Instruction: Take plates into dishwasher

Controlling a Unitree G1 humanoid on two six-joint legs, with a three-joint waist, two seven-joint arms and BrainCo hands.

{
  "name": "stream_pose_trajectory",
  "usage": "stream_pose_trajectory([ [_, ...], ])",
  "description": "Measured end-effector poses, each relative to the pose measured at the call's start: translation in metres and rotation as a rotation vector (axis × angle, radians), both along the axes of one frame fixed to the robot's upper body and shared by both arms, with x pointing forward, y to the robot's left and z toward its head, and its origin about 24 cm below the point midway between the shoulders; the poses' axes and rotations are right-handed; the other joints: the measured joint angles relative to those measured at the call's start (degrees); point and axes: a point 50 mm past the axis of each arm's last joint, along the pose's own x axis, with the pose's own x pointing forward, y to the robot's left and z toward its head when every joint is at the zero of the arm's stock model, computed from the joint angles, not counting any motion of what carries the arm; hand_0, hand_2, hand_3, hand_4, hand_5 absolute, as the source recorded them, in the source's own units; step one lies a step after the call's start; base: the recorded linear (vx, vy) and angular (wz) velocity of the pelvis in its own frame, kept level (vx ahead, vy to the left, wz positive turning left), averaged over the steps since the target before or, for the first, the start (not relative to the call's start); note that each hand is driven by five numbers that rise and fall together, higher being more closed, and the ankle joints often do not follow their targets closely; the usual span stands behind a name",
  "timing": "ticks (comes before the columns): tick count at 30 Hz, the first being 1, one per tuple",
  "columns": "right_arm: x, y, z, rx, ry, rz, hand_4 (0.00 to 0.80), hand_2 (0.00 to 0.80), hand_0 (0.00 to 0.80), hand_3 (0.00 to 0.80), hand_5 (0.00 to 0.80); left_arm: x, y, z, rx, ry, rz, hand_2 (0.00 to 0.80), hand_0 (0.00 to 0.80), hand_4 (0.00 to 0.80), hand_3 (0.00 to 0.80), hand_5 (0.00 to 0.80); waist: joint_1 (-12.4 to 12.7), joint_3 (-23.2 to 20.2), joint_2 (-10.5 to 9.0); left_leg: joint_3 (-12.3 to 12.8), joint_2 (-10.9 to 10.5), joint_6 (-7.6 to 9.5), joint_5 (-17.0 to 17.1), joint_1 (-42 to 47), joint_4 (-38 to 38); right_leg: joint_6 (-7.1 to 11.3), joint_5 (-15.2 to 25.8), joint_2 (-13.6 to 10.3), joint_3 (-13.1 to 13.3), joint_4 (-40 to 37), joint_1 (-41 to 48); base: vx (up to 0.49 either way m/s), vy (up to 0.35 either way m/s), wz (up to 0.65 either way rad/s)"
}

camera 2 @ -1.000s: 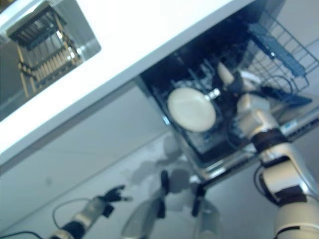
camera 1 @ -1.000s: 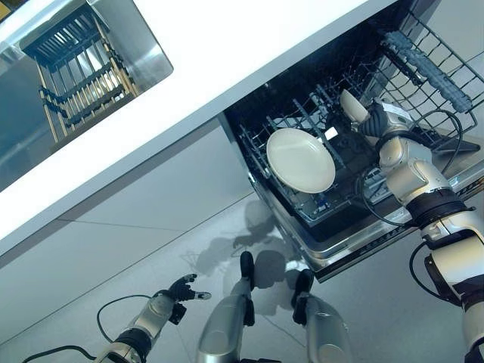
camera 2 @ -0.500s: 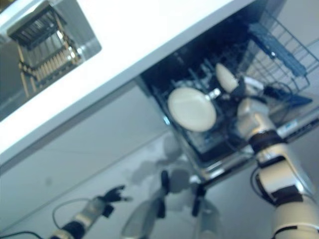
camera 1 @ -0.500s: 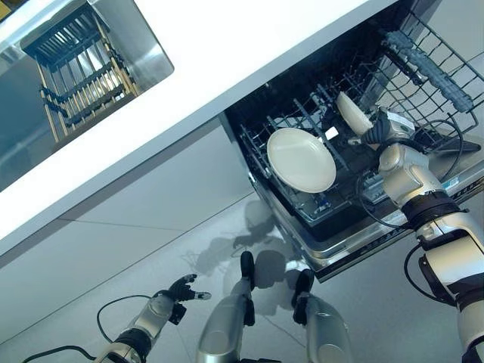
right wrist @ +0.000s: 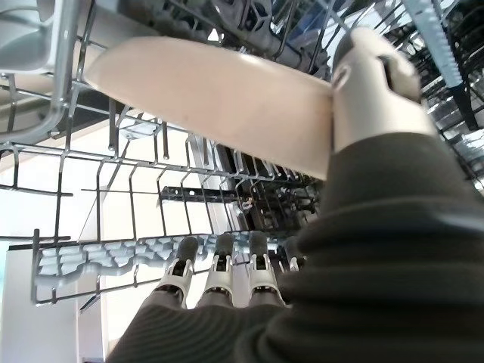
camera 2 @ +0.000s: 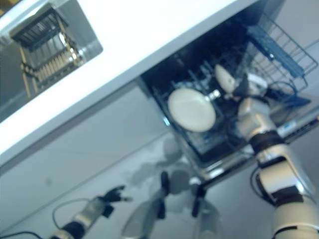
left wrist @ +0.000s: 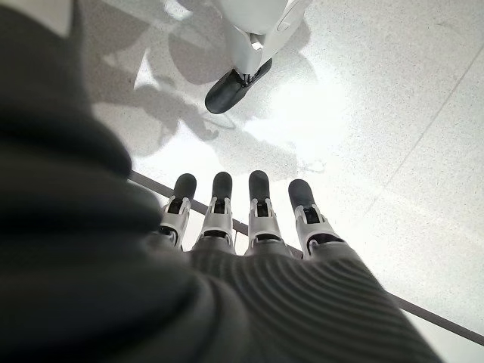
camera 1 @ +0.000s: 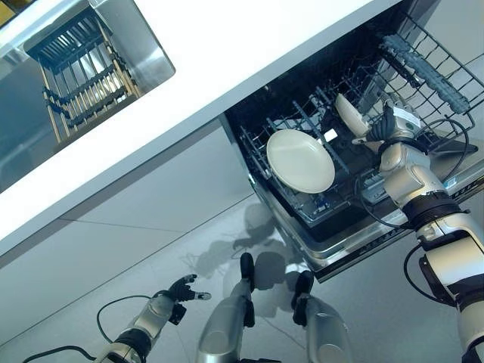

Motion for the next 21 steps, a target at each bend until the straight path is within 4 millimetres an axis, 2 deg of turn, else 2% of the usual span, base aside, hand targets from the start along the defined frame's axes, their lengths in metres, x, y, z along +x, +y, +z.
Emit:
stream_pose_trajectory([
  [6, -0.010, 0.016, 0.010, 0.015, -0.191, 0.111, 0.000, 0.000, 0.000, 0.000, 0.000, -0.001, 0.001, -0.001, 0.003, 0.001, 0.005, 0.000, 0.000, 0.000, 0.000, 0.000, -0.3, 0.2, -0.28, 0.1, 0.1, 0.00, 0.0, 0.8, 0.0, 0.00, 0.1, 0.2, 0.0, -0.3, 0.9, 0.000, 0.000, 0.00],
  [11, -0.031, 0.022, 0.014, 0.060, -0.354, 0.195, 0.000, 0.000, 0.000, 0.000, 0.000, -0.005, 0.003, -0.003, 0.008, 0.008, 0.016, 0.000, 0.000, 0.000, 0.000, 0.000, -0.6, 0.5, -2.25, 0.3, 0.2, -0.03, -0.1, 2.1, 0.0, 0.01, 0.1, 0.3, 0.1, -0.6, 2.2, -0.012, -0.047, 0.01],
  [14, -0.051, 0.017, 0.009, 0.103, -0.448, 0.218, 0.000, 0.000, 0.000, 0.000, 0.000, -0.015, 0.011, -0.007, 0.011, 0.023, 0.068, 0.000, 0.000, 0.000, 0.000, 0.000, -1.9, -0.1, -4.41, 0.4, 0.2, -0.04, -0.1, 2.6, 0.0, 0.09, 0.3, 0.5, 0.2, -1.2, 3.0, -0.010, -0.087, 0.01],
  [18, -0.073, -0.004, -0.003, 0.214, -0.518, 0.171, 0.000, 0.000, 0.000, 0.000, 0.000, -0.029, 0.019, -0.014, 0.030, 0.060, 0.108, 0.000, 0.000, 0.000, 0.000, 0.000, -3.6, -1.0, -6.51, 1.1, 0.6, -0.09, -0.7, 5.1, -0.1, 0.19, 1.0, 1.2, 1.5, -3.2, 5.9, -0.013, -0.115, -0.11],
  [21, -0.084, -0.017, -0.017, 0.304, -0.521, 0.136, 0.000, 0.000, 0.000, 0.000, 0.000, -0.042, 0.026, -0.019, 0.045, 0.095, 0.144, 0.000, 0.000, 0.000, 0.000, 0.000, -4.8, -3.1, -8.07, 2.6, 1.2, -0.07, -1.3, 6.0, -0.1, -0.07, 1.4, 2.0, 2.9, -3.9, 6.4, -0.030, -0.143, -0.25],
])
